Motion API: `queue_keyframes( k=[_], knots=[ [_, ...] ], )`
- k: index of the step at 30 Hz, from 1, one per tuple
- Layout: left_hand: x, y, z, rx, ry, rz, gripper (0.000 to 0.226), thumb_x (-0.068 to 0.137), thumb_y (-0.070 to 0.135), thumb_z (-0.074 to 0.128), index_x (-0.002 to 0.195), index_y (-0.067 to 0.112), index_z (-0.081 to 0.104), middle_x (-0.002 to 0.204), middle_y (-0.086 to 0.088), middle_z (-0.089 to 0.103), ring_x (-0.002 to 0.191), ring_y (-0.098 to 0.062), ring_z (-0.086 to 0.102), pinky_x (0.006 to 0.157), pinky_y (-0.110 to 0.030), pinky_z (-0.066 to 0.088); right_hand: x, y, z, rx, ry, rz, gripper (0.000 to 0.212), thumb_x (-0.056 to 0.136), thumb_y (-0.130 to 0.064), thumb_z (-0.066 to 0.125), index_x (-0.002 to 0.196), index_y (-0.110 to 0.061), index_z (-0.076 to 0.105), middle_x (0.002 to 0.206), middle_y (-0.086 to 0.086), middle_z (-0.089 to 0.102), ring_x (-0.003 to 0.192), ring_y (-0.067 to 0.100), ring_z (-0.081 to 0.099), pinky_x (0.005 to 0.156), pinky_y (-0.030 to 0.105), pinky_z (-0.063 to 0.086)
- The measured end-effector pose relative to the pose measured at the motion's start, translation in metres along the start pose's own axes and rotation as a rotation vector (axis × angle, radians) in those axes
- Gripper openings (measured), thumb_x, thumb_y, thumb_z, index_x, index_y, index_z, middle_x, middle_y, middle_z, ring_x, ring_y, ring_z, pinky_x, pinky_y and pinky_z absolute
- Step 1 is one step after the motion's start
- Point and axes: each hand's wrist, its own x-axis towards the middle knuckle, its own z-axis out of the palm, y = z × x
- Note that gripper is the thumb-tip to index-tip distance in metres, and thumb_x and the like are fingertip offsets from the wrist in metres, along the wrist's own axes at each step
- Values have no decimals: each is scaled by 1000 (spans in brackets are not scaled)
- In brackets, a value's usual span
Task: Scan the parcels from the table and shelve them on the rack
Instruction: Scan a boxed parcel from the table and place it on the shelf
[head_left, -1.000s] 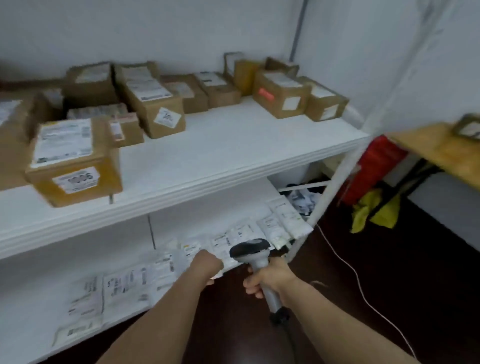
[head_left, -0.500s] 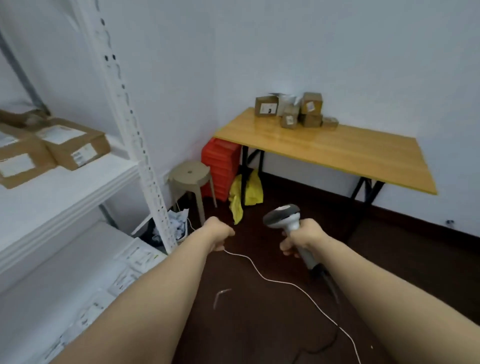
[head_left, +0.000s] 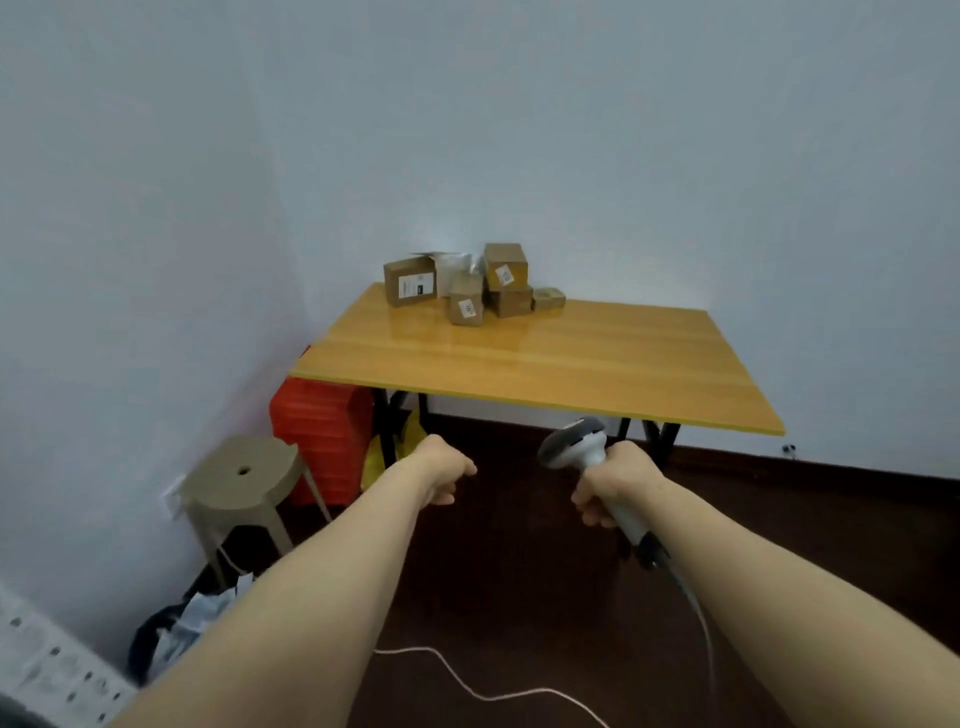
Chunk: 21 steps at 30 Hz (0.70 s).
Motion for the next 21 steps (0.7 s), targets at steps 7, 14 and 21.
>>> queue_keyframes(
  k=[7, 14, 21],
  knots=[
    [103, 70, -25, 13, -60, 9, 38, 93, 12, 60, 129, 4, 51, 110, -18, 62, 84, -21, 57, 72, -33, 55, 81, -51, -30, 180, 26, 81, 7, 84, 1, 64, 78, 5, 65, 66, 17, 69, 51, 25, 65, 50, 30, 54],
    [206, 114, -29, 20, -99, -21, 37, 93, 14, 60, 128, 5, 51, 99, -11, 55, 77, -19, 53, 56, -26, 50, 181, -94, -54, 360, 85, 34, 6, 83, 4, 66, 79, 6, 62, 70, 20, 67, 55, 27, 64, 51, 33, 53],
    [327, 192, -31, -2, -4, -17, 29, 93, 10, 58, 121, 3, 54, 79, -8, 47, 66, -20, 43, 59, -28, 47, 319, -129, -98, 469, 82, -32, 8, 81, 6, 66, 77, 2, 60, 70, 17, 67, 54, 27, 64, 51, 32, 49]
  ],
)
